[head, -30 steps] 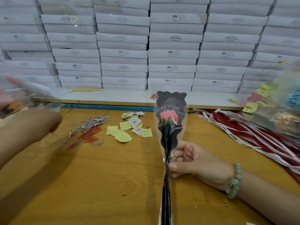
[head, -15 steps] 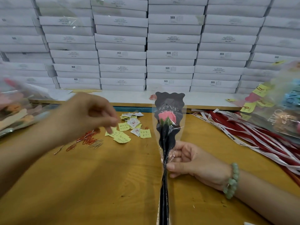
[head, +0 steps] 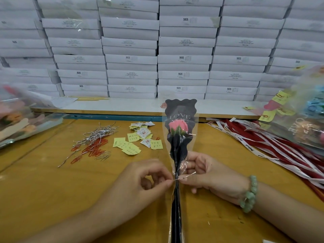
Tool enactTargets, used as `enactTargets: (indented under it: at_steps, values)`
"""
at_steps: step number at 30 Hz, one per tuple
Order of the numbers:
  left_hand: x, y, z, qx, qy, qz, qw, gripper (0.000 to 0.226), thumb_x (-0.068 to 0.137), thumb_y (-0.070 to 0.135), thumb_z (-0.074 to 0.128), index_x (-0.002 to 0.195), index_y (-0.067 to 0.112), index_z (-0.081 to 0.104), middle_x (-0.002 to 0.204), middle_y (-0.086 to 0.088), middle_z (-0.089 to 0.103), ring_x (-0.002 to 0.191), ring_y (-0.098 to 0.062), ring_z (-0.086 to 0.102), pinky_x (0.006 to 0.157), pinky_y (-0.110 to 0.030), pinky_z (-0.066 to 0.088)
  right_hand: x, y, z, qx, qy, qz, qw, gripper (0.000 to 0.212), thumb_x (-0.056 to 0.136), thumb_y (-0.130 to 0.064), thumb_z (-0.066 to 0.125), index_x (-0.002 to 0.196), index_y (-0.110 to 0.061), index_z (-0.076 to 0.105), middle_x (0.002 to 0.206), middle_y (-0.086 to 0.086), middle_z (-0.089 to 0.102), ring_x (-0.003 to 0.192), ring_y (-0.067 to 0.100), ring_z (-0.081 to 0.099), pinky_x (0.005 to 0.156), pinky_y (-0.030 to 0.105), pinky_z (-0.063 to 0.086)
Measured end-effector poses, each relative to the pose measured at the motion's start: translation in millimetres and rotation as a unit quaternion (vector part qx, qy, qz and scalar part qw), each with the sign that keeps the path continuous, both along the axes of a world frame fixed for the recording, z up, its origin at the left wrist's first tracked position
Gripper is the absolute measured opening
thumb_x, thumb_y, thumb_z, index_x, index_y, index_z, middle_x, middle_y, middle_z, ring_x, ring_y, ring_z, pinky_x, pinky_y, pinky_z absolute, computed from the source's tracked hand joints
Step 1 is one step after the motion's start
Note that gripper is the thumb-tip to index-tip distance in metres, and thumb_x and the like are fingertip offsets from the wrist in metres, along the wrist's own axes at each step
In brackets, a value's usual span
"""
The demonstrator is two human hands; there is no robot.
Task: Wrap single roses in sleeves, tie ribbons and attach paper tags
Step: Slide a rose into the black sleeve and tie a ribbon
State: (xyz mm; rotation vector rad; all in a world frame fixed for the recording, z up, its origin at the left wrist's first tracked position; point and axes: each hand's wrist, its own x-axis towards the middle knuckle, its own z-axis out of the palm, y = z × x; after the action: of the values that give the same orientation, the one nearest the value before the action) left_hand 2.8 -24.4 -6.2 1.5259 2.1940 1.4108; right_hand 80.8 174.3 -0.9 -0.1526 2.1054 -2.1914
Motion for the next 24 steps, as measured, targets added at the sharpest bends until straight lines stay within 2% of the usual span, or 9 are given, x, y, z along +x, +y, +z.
enactTargets:
  at_steps: [2,5,10,13,15,17,21,24]
  values:
    - [2.5,-0.1,-0.5,0.008,0.069,0.002,0.998,0.005,0.087,0.029,0.064,0.084,0.029,0.067,0.081,0.007,0.060,0.073,-0.015,0.057,0.055,-0.021,0.046,-0.2,0.2,0.4,0.007,-0.001,0.008,1.000,0.041,0.075,-0.004,0.068,0.112,0.003,0.051,0.083,-0.002,0.069,0.070,0.007,0.065,0.047,0.015,0.049]
    - [5.4,-0.3,1.9,0.002,0.154,-0.003,0.988,0.011,0.090,0.033,0.056,0.083,0.028,0.063,0.079,0.010,0.054,0.070,-0.012,0.054,0.058,-0.013,0.039,0.2,0.2,0.5,0.006,-0.003,0.013,1.000,0.039,0.075,-0.004,0.068,0.112,0.001,0.053,0.087,0.001,0.069,0.072,0.012,0.067,0.048,0.017,0.052]
    - [6.9,0.4,4.0,-0.007,0.195,0.000,0.981,0.013,0.091,0.031,0.052,0.083,0.026,0.062,0.078,0.012,0.050,0.069,-0.009,0.052,0.057,-0.018,0.040,0.3,0.9,0.8,-0.007,-0.005,0.020,1.000,0.028,0.084,0.001,0.062,0.111,-0.007,0.057,0.093,0.002,0.070,0.073,0.014,0.068,0.054,0.019,0.055]
    - [7.4,-0.1,5.2,-0.012,0.205,0.001,0.979,0.012,0.091,0.031,0.051,0.084,0.027,0.060,0.079,0.014,0.048,0.069,-0.006,0.050,0.057,-0.016,0.039,-0.2,1.3,1.5,-0.054,-0.023,0.012,0.998,0.025,0.089,-0.013,0.060,0.112,-0.002,0.057,0.098,0.010,0.067,0.074,0.020,0.069,0.053,0.021,0.056]
    - [7.1,0.0,5.5,-0.016,0.215,0.002,0.976,0.012,0.091,0.030,0.051,0.083,0.027,0.059,0.079,0.014,0.047,0.068,-0.005,0.049,0.057,-0.014,0.037,0.5,1.2,2.2,-0.078,-0.030,0.009,0.996,0.037,0.089,-0.027,0.058,0.115,0.000,0.056,0.104,0.011,0.066,0.076,0.023,0.069,0.053,0.022,0.056]
    - [7.0,0.2,5.6,-0.026,0.224,0.002,0.974,0.012,0.092,0.030,0.050,0.083,0.028,0.058,0.080,0.016,0.046,0.068,-0.004,0.048,0.058,-0.011,0.035,1.3,1.3,2.1,-0.071,-0.031,0.011,0.997,0.046,0.087,-0.034,0.066,0.118,-0.001,0.055,0.104,0.008,0.067,0.077,0.022,0.069,0.054,0.022,0.056]
    - [6.8,-0.6,5.8,-0.038,0.223,0.005,0.974,0.013,0.091,0.031,0.049,0.084,0.027,0.059,0.082,0.016,0.046,0.069,-0.004,0.049,0.059,-0.009,0.033,1.2,3.9,1.0,-0.032,-0.013,0.036,0.999,0.036,0.081,-0.008,0.066,0.115,-0.002,0.057,0.103,0.007,0.069,0.080,0.018,0.069,0.056,0.020,0.057]
    - [5.9,-0.6,5.9,-0.037,0.226,0.004,0.973,0.014,0.091,0.030,0.049,0.084,0.026,0.061,0.082,0.016,0.046,0.069,-0.003,0.049,0.060,-0.007,0.032,0.3,5.0,-0.6,-0.026,-0.008,0.038,0.999,0.037,0.077,-0.005,0.068,0.113,-0.002,0.059,0.105,0.007,0.070,0.080,0.016,0.070,0.057,0.020,0.057]
